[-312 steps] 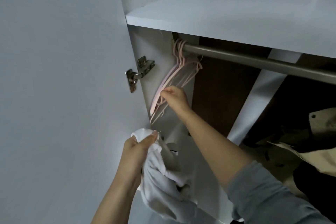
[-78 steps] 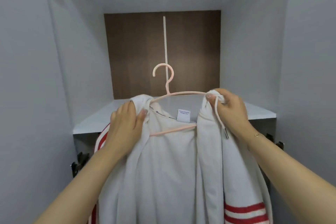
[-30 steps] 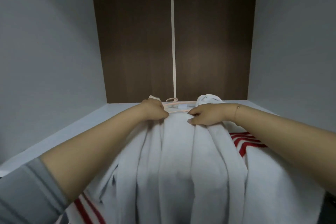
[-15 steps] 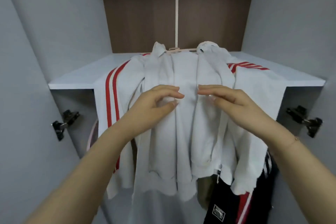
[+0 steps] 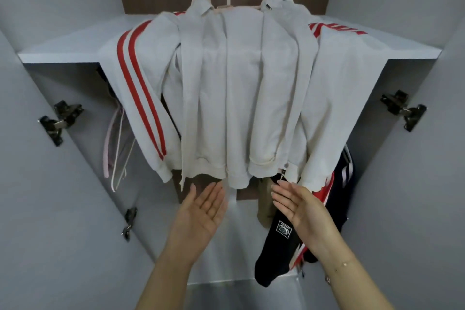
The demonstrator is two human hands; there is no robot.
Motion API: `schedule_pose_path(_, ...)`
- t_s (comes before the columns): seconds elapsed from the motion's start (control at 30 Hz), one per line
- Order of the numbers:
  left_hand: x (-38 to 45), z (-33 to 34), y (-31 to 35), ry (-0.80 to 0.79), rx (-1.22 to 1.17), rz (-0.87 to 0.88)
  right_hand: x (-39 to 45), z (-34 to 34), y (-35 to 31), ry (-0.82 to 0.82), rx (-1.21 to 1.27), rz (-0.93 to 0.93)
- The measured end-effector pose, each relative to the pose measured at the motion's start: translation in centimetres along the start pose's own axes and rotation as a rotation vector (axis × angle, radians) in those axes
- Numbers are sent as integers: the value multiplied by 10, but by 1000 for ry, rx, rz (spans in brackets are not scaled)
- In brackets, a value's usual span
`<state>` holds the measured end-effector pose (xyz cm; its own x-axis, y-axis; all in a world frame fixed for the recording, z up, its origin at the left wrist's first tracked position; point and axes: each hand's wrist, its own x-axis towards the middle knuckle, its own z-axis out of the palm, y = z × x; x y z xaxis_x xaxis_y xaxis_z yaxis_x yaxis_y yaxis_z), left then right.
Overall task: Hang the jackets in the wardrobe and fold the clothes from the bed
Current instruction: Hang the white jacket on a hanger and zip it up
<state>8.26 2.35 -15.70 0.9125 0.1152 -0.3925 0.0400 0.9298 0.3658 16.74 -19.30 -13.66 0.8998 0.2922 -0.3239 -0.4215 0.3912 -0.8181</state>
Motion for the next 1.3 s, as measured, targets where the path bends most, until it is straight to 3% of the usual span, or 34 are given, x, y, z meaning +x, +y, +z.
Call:
schedule_pose_path(0.23, 10, -30, 29, -17, -496, -50, 38, 0, 15, 60, 376, 255)
schedule_pose_path(0.4, 20, -36, 36, 51, -604, -120, 58, -3, 12, 60, 578, 411)
schedule_pose_path(0.57, 21, -41, 21, 37, -552, -181, 77, -4, 9, -58, 736, 544)
schedule_pose_path(0.7, 2, -48, -5, -36, -324, -172, 85, -13, 13, -124, 871, 629)
schedule_pose_path(0.83, -27, -55, -24, -148, -330, -249, 94, -15, 11, -198, 987, 672)
schedule_pose_path(0.9, -37, -52, -25, -130, -374, -259, 101, -9, 5, -222, 949, 678)
schedule_pose_path(1.2, -62, -24, -27, 28, -240, -123, 69, -14, 15, -246, 914, 498)
schedule_pose_path(1.3, -71, -11, -36, -2, -115, -147, 24, -27, 23, -252, 706, 393)
